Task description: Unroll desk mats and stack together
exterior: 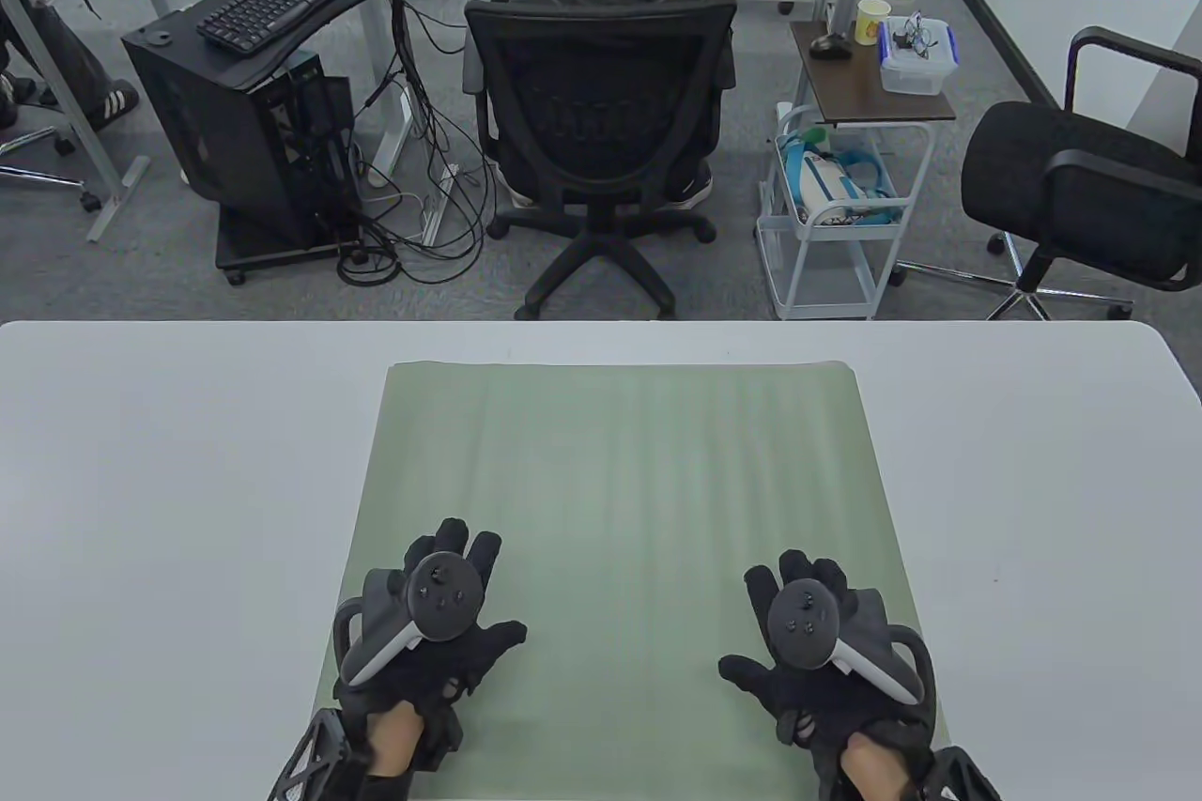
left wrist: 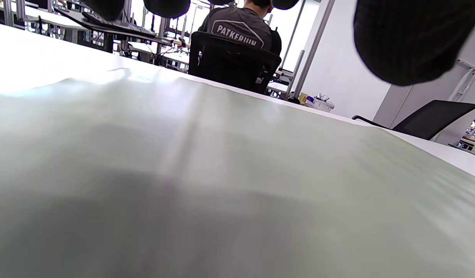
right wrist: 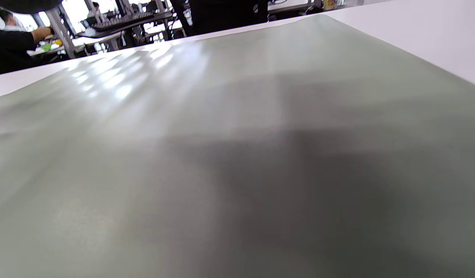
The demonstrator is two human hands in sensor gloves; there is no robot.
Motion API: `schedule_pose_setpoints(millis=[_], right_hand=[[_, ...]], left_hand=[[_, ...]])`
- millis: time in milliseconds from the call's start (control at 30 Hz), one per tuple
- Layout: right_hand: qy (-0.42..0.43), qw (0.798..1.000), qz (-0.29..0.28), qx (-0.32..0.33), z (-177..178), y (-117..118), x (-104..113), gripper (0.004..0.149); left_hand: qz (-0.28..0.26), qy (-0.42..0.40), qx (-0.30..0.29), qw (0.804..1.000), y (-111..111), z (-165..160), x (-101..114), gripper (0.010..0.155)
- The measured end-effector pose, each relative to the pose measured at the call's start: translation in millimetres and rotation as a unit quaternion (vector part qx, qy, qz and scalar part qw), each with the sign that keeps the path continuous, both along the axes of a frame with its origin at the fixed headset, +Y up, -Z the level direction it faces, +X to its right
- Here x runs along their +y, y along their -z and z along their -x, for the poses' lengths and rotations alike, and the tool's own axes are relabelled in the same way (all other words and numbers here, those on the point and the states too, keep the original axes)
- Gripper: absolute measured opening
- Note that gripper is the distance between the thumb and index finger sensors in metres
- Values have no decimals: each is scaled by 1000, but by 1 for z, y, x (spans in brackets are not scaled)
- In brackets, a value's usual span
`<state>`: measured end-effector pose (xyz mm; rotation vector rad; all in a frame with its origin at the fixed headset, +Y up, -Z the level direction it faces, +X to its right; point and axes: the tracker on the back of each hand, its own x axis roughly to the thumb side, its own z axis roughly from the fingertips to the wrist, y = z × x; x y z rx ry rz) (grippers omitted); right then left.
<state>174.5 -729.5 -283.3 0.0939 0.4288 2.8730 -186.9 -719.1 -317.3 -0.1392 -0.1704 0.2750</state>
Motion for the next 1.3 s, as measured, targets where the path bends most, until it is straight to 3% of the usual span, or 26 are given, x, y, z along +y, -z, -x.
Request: schedule_pose_setpoints(millis=[133,200,267,300,700,1300], right_hand=[[-30,997,-71,-30,-1,1,-19,90],[-39,995,-83,-39,-2,0,-17,90],[-69,986,-143,-56,-6,-1,-18,90],[-87,984,-146,-59,-8,-1,-21,90],[-97,985,-117,-81,-20,1,-30,90],[-59,995,-65,-57,-16,-4,-30,90]], left_hand=[[-25,9,3,1000,-8,4,-4,89],[-27,34,6,999,-13,7,-5,89],[-35,30,16,999,-15,8,-7,88],[-33,28,15,999,-15,8,-8,88],[5,76,14,997,-8,-1,-19,94],[3,73,0,997,-13,-9,-17,93]])
